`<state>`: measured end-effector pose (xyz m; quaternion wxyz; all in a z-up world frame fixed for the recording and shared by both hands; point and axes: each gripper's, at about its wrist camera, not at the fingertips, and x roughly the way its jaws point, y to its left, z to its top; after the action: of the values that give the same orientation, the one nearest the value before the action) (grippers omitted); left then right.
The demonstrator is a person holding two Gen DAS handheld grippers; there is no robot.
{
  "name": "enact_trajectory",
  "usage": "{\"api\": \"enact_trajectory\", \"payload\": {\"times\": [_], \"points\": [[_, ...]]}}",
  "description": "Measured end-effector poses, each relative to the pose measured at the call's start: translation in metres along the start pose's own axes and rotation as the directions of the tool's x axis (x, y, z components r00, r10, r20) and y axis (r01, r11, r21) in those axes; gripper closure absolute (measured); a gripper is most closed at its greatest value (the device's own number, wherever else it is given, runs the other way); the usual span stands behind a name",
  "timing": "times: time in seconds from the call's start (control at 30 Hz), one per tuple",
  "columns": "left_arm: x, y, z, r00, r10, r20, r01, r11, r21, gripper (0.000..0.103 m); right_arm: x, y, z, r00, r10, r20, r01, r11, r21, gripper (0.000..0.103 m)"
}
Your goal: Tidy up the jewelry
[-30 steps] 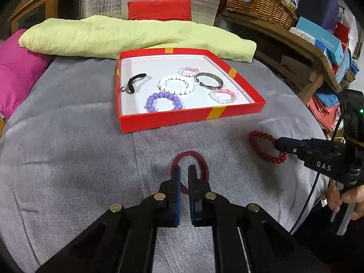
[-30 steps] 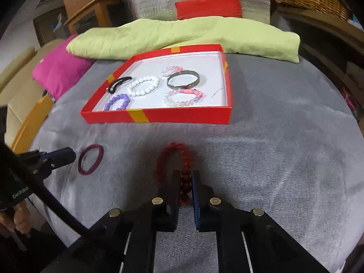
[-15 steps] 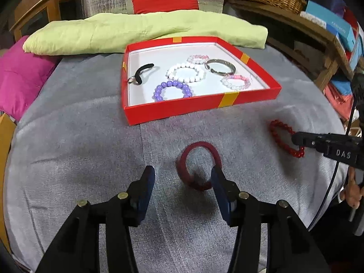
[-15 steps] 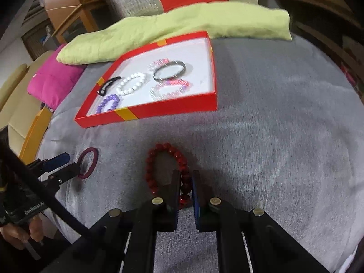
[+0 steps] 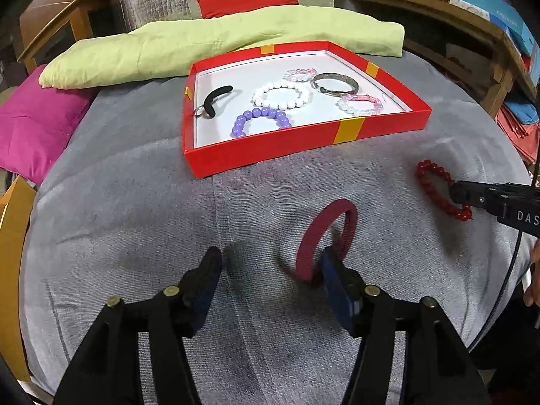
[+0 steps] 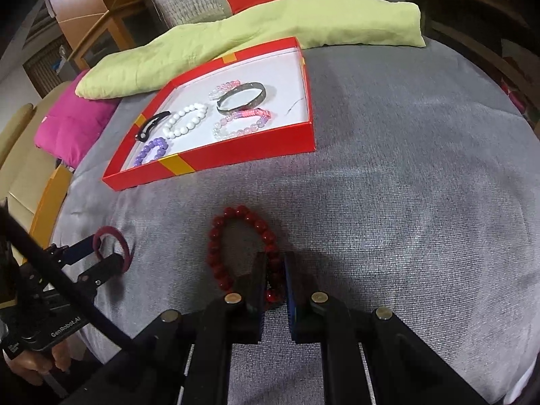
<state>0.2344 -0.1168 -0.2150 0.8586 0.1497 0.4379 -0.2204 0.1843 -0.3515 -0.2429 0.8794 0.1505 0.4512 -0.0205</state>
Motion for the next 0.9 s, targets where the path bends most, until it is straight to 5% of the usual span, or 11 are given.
{"api": "enact_trajectory", "payload": {"times": [0.33,0.47,0.9], "points": [[0.003,0.008,-0.001,0.999,-0.037,-0.012,0.036,0.996,-0.077,0.026,0.001,0.003,-0.001,1.000,-0.024,0.009,0.024,0.999,-0.024,0.090],[0.002,0.002,-0.001,0.995,-0.097,-0.014,0.096,0.993,-0.071,0.026,0.001,0.003,-0.001,1.000,-0.023,-0.002,0.023,1.000,-0.019,0.090],[-0.007,-0.006,0.003,0.996,-0.077,0.034,0.078,0.997,-0.017,0.026,0.000,0.002,0.000,1.000,0.003,-0.016,-0.003,1.000,0.000,0.090]]}}
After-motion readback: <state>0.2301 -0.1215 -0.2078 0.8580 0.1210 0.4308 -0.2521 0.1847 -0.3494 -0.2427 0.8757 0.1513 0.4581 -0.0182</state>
